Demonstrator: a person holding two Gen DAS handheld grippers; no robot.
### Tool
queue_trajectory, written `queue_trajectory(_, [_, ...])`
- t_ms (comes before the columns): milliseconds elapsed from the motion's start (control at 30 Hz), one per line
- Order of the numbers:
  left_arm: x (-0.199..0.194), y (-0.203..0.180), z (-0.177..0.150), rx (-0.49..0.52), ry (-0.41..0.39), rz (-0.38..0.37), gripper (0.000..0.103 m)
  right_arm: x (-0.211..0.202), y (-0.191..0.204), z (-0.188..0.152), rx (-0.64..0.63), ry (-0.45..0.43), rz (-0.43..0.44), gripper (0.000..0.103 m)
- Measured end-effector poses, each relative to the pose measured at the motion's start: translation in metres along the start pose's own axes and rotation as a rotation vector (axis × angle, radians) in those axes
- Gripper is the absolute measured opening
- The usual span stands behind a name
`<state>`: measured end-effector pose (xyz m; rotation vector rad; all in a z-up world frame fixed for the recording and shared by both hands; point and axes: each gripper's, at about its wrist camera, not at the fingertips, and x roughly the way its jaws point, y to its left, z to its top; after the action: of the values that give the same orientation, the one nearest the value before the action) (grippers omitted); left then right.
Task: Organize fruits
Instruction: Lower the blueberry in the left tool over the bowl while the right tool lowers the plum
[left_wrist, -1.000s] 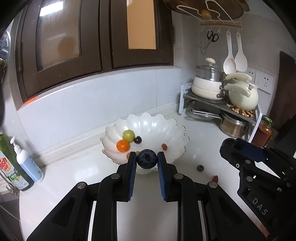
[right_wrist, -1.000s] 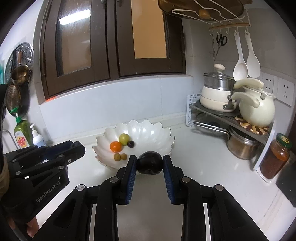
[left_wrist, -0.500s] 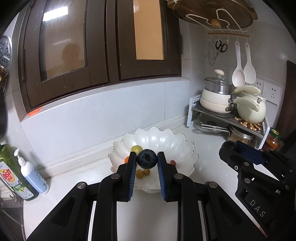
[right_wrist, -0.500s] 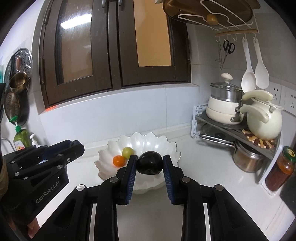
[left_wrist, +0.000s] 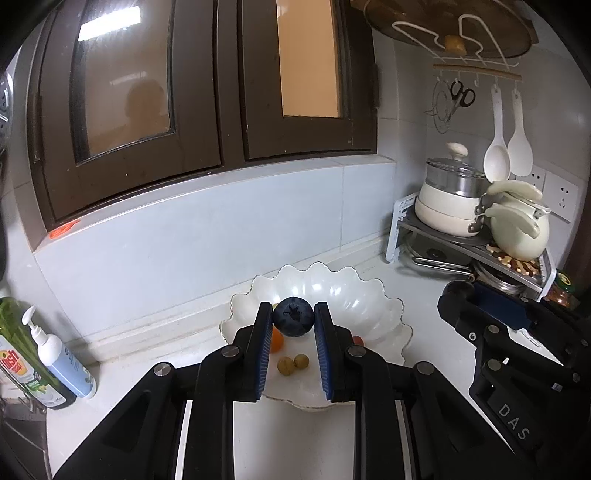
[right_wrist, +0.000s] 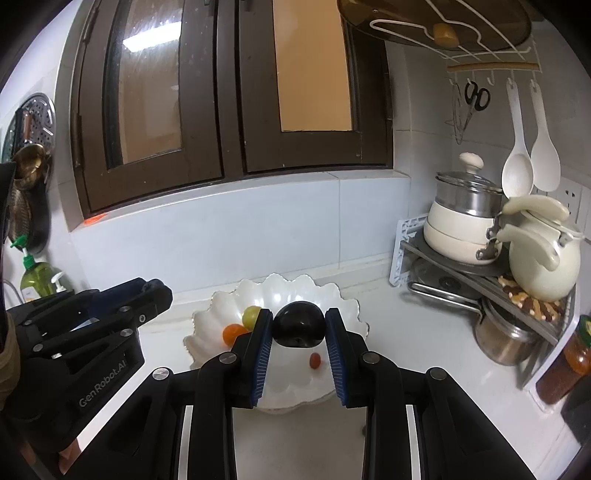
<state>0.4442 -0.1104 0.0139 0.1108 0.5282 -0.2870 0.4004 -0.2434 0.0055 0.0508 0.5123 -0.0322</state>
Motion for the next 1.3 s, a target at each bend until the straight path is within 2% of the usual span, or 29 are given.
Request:
queue_trajectory(333, [0.026, -0.004, 0.012, 0.030, 0.026, 0.037, 0.024, 0.033, -0.007, 0.017, -0.010, 0.042, -0.002, 0.030])
queue_trajectory(633, [0.058, -0.002, 0.023, 0.037, 0.090, 0.034, 0.024, 0.075, -0.019, 0.033, 0.011, 0.125, 0.018, 0.030])
queue_trajectory(1300, [0.134, -0.009, 0.030, 0.049, 0.256, 0.027, 0.024, 0.156, -0.032, 0.035, -0.014, 0.323, 0.011, 0.030])
